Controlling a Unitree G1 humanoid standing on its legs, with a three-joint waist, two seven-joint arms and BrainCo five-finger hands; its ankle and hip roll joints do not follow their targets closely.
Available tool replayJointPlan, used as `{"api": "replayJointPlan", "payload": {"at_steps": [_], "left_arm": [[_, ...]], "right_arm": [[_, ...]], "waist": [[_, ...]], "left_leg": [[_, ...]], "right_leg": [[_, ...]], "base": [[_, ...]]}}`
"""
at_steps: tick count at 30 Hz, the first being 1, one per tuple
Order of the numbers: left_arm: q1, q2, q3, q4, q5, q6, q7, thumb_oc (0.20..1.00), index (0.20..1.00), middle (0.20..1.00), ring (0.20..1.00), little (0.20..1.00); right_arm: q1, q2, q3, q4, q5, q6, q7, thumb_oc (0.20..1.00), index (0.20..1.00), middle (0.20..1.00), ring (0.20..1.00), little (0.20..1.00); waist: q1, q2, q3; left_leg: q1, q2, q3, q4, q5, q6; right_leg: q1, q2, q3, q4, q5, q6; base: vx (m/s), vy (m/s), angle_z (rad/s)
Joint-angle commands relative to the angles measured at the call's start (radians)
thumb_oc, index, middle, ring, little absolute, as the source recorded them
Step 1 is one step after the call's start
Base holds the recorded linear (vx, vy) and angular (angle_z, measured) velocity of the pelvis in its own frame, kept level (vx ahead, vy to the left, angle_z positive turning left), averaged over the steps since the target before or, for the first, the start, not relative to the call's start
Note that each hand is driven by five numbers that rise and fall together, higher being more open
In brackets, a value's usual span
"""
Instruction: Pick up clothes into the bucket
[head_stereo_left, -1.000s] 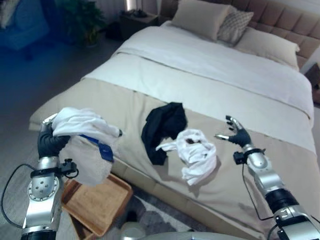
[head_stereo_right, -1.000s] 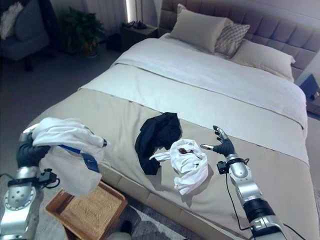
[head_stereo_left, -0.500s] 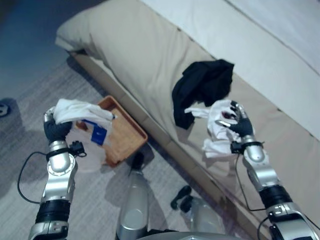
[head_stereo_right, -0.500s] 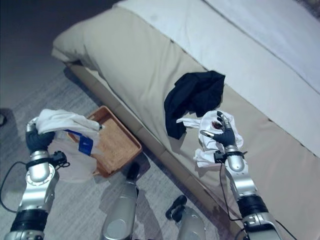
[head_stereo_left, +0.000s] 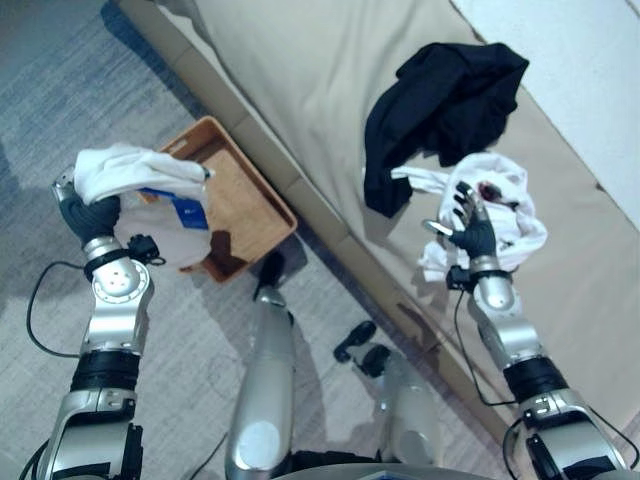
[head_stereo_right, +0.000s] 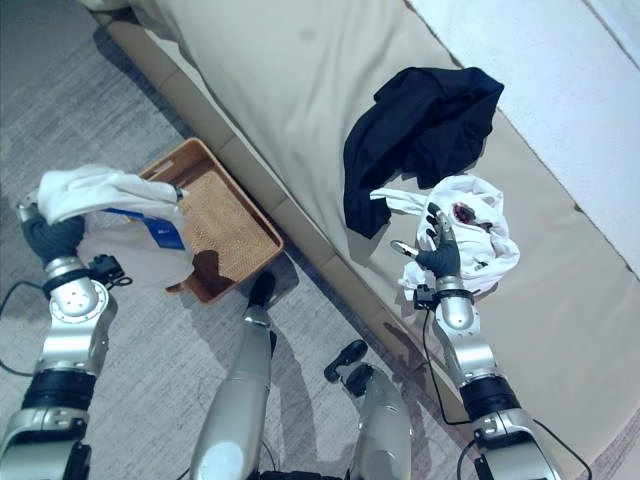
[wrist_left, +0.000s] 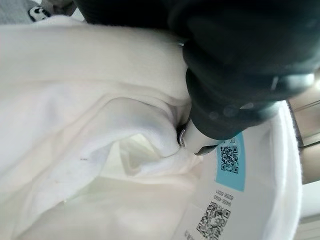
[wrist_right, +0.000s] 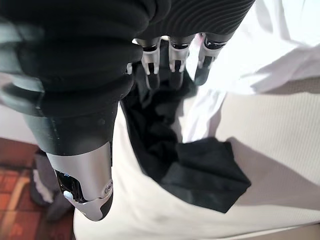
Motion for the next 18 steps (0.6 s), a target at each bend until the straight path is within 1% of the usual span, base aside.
{"api": "replayJointPlan", "payload": {"at_steps": [1, 3, 4, 8, 12, 13, 14, 17, 18], "left_arm": [[-0.085, 0.008, 0.014, -0.032, -0.019, -0.071, 0.048, 0.2, 0.2, 0.2, 0.2, 0.2], [-0.123, 0.015, 0.005, -0.023, -0.038, -0.077, 0.063, 0.2, 0.2, 0.2, 0.2, 0.2], [-0.145, 0.027, 0.004, -0.014, -0.048, -0.078, 0.075, 0.2, 0.2, 0.2, 0.2, 0.2], [-0.178, 0.024, 0.001, -0.002, -0.08, -0.089, 0.09, 0.2, 0.2, 0.2, 0.2, 0.2], [-0.2, 0.012, 0.005, 0.004, -0.143, -0.119, 0.084, 0.2, 0.2, 0.2, 0.2, 0.2], [-0.214, 0.004, 0.006, 0.017, -0.182, -0.134, 0.076, 0.2, 0.2, 0.2, 0.2, 0.2], [-0.217, 0.006, 0.006, 0.021, -0.185, -0.136, 0.073, 0.2, 0.2, 0.2, 0.2, 0.2], [-0.24, -0.011, -0.002, 0.043, -0.271, -0.166, 0.039, 0.2, 0.2, 0.2, 0.2, 0.2], [-0.241, -0.015, -0.005, 0.045, -0.28, -0.168, 0.035, 0.2, 0.2, 0.2, 0.2, 0.2]], "right_arm": [[-0.003, -0.034, -0.015, -0.085, 0.039, -0.069, -0.037, 1.0, 1.0, 1.0, 1.0, 1.0], [-0.014, -0.034, -0.013, -0.092, 0.044, -0.073, -0.045, 1.0, 1.0, 1.0, 1.0, 1.0], [-0.018, -0.035, -0.01, -0.098, 0.049, -0.077, -0.05, 1.0, 1.0, 1.0, 1.0, 1.0], [-0.018, -0.037, -0.014, -0.125, 0.058, -0.084, -0.057, 1.0, 1.0, 1.0, 1.0, 1.0], [-0.018, -0.035, -0.017, -0.149, 0.073, -0.093, -0.063, 1.0, 1.0, 1.0, 1.0, 1.0], [-0.022, -0.036, -0.013, -0.156, 0.077, -0.096, -0.063, 1.0, 1.0, 1.0, 1.0, 1.0], [-0.024, -0.036, -0.014, -0.156, 0.077, -0.096, -0.063, 1.0, 1.0, 1.0, 1.0, 1.0], [-0.03, -0.038, -0.01, -0.17, 0.079, -0.097, -0.064, 1.0, 1.0, 1.0, 1.0, 1.0], [-0.033, -0.04, -0.009, -0.171, 0.076, -0.098, -0.067, 1.0, 1.0, 1.0, 1.0, 1.0]], "waist": [[-0.019, -0.001, -0.002], [-0.029, -0.008, 0.008], [-0.038, -0.017, 0.008], [-0.051, -0.03, 0.008], [-0.066, -0.041, 0.008], [-0.074, -0.047, 0.008], [-0.074, -0.048, 0.008], [-0.083, -0.054, 0.008], [-0.086, -0.054, 0.008]], "left_leg": [[0.004, 0.058, 0.058, 0.025, -0.046, 0.01], [-0.015, 0.057, 0.059, 0.037, -0.052, 0.014], [-0.038, 0.058, 0.059, 0.05, -0.058, 0.018], [-0.082, 0.053, 0.056, 0.074, -0.068, 0.021], [-0.133, 0.05, 0.052, 0.091, -0.074, 0.025], [-0.15, 0.052, 0.051, 0.097, -0.077, 0.027], [-0.153, 0.052, 0.052, 0.098, -0.078, 0.027], [-0.187, 0.048, 0.05, 0.104, -0.079, 0.028], [-0.196, 0.047, 0.049, 0.109, -0.08, 0.029]], "right_leg": [[-0.006, -0.055, 0.027, -0.008, 0.096, 0.07], [-0.03, -0.058, 0.033, 0.002, 0.098, 0.071], [-0.052, -0.057, 0.039, 0.005, 0.101, 0.074], [-0.089, -0.06, 0.04, 0.018, 0.099, 0.077], [-0.14, -0.062, 0.042, 0.031, 0.1, 0.079], [-0.163, -0.063, 0.047, 0.034, 0.103, 0.08], [-0.166, -0.063, 0.048, 0.036, 0.102, 0.08], [-0.201, -0.066, 0.05, 0.044, 0.1, 0.081], [-0.21, -0.066, 0.054, 0.048, 0.099, 0.081]], "base": [[0.0, 0.0, 0.0], [0.0, 0.011, 0.02], [0.0, 0.0, 0.0], [0.0, 0.0, 0.0], [0.0, 0.0, 0.0], [0.0, 0.0, 0.0], [0.0, 0.0, 0.0], [0.0, 0.005, -0.01], [-0.01, 0.051, -0.03]]}}
